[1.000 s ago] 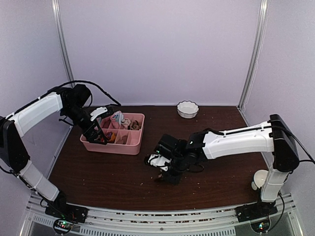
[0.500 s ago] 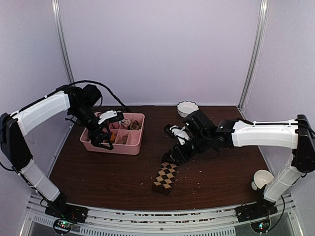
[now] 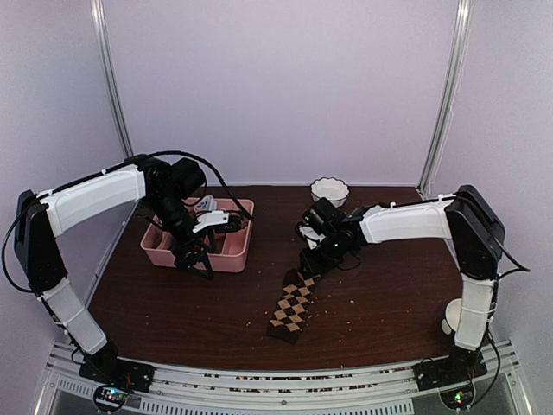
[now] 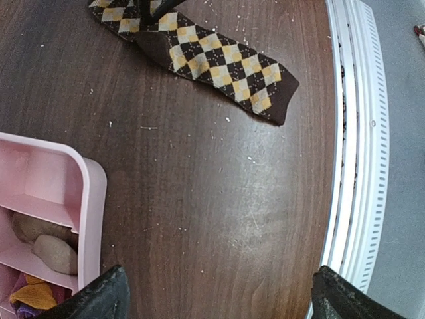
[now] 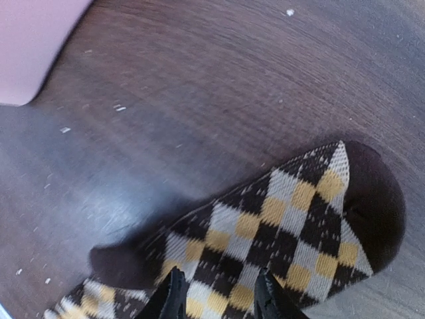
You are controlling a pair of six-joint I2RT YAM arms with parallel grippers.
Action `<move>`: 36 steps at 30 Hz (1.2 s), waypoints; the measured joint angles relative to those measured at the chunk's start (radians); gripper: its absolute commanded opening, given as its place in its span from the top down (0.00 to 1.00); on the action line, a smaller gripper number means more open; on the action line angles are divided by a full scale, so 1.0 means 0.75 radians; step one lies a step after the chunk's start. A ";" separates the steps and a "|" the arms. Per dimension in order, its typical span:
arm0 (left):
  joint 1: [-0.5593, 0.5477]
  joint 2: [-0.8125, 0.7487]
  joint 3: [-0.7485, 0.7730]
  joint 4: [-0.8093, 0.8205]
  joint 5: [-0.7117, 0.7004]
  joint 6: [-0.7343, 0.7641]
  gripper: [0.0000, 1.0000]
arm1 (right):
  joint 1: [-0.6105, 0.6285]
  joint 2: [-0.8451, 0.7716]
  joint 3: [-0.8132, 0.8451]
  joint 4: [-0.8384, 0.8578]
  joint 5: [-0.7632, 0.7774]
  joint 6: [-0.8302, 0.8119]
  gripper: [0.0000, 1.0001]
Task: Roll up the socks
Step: Move the sock to the center of the board.
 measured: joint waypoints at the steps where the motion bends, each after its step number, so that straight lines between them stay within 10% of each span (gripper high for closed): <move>1: -0.002 0.000 -0.003 0.001 -0.002 0.001 0.02 | 0.000 0.036 0.028 -0.016 0.013 0.001 0.67; 12: -0.001 -0.058 -0.081 0.003 -0.082 0.001 0.02 | 0.002 0.332 0.409 -0.112 0.043 0.100 0.68; 23: -0.001 -0.093 -0.077 0.017 -0.114 -0.034 0.02 | 0.009 0.271 0.401 0.003 0.015 0.094 0.34; 29: -0.001 -0.093 -0.066 0.133 -0.249 -0.116 0.02 | 0.006 -0.132 0.000 0.219 0.063 0.066 0.57; 36: 0.050 -0.129 -0.069 0.305 -0.520 -0.200 0.02 | 0.080 -0.239 -0.319 0.414 0.090 0.058 0.62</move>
